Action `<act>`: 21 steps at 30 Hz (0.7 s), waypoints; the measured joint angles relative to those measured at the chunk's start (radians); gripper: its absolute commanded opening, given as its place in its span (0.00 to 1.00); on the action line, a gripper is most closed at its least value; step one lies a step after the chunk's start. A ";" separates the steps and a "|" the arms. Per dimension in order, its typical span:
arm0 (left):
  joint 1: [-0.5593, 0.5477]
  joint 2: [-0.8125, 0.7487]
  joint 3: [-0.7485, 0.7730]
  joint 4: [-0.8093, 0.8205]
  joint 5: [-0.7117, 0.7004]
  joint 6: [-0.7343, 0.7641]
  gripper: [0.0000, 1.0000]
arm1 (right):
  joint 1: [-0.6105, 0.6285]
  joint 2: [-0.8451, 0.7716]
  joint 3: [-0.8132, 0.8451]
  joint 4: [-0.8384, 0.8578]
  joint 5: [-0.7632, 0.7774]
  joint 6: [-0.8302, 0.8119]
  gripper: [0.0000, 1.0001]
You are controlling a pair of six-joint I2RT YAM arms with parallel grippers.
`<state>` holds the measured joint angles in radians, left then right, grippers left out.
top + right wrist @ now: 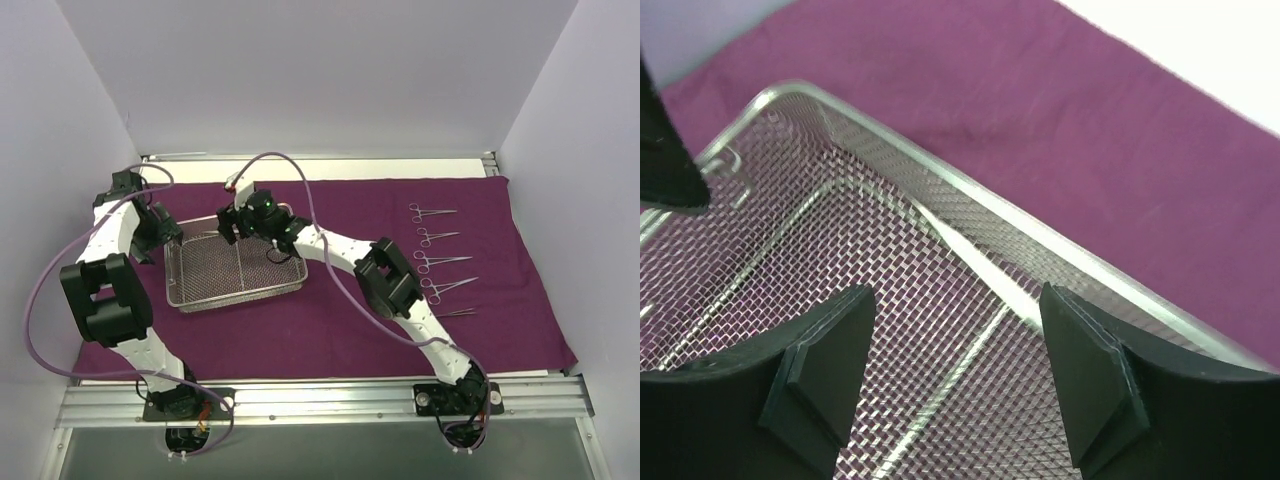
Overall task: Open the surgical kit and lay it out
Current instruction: Pick up the medical item from the container.
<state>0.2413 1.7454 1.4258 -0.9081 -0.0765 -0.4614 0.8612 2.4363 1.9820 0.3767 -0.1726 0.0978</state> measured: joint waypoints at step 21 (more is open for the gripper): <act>0.079 0.022 -0.100 0.090 0.209 0.024 0.57 | -0.005 0.096 -0.005 0.079 0.221 0.561 0.04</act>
<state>0.3206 1.7676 1.3258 -0.8185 0.1326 -0.4377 0.8562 2.5320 1.9770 0.4561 0.0486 0.6586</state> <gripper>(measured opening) 0.582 0.104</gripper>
